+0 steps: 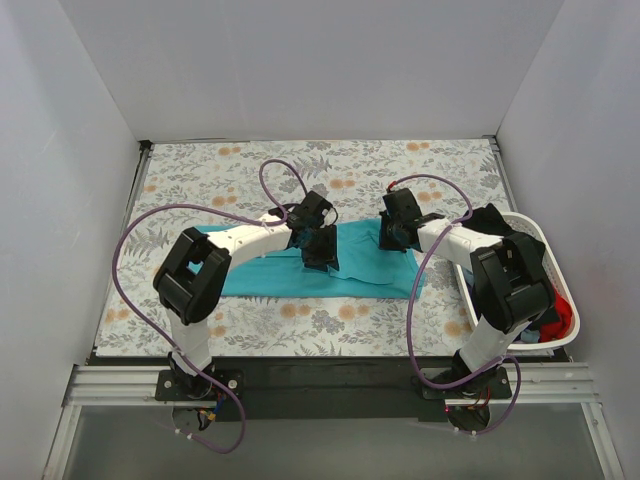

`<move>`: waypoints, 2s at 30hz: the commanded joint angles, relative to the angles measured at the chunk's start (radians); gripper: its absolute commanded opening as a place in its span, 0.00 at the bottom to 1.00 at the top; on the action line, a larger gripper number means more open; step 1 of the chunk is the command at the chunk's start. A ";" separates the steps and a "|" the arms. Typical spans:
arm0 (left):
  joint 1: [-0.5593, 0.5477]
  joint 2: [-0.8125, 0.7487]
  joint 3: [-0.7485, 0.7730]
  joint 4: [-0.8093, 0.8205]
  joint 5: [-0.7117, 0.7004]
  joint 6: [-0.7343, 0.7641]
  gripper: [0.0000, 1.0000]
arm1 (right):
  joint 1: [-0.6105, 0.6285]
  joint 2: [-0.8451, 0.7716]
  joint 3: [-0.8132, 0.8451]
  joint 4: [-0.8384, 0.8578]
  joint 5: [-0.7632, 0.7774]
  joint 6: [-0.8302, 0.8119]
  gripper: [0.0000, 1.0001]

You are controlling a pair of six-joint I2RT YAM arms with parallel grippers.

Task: Fold and stack the t-shirts
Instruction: Fold the tshirt

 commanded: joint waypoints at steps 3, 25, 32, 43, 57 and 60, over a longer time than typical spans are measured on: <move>-0.002 0.001 0.017 0.016 0.020 -0.003 0.35 | -0.001 0.000 0.037 0.005 0.009 -0.015 0.01; -0.003 0.050 0.040 0.035 0.032 -0.004 0.28 | -0.001 -0.009 0.037 0.005 0.009 -0.013 0.01; -0.003 0.023 0.047 0.033 0.027 -0.004 0.16 | -0.002 -0.015 0.036 0.007 0.009 -0.013 0.01; -0.002 -0.037 0.067 0.013 0.038 -0.014 0.03 | -0.005 -0.025 0.049 0.001 0.021 -0.024 0.01; 0.026 -0.129 0.078 -0.041 0.053 -0.017 0.00 | -0.007 -0.051 0.069 -0.034 0.036 -0.038 0.01; 0.037 -0.147 0.061 -0.045 0.058 -0.012 0.00 | -0.008 -0.058 0.066 -0.044 0.041 -0.041 0.01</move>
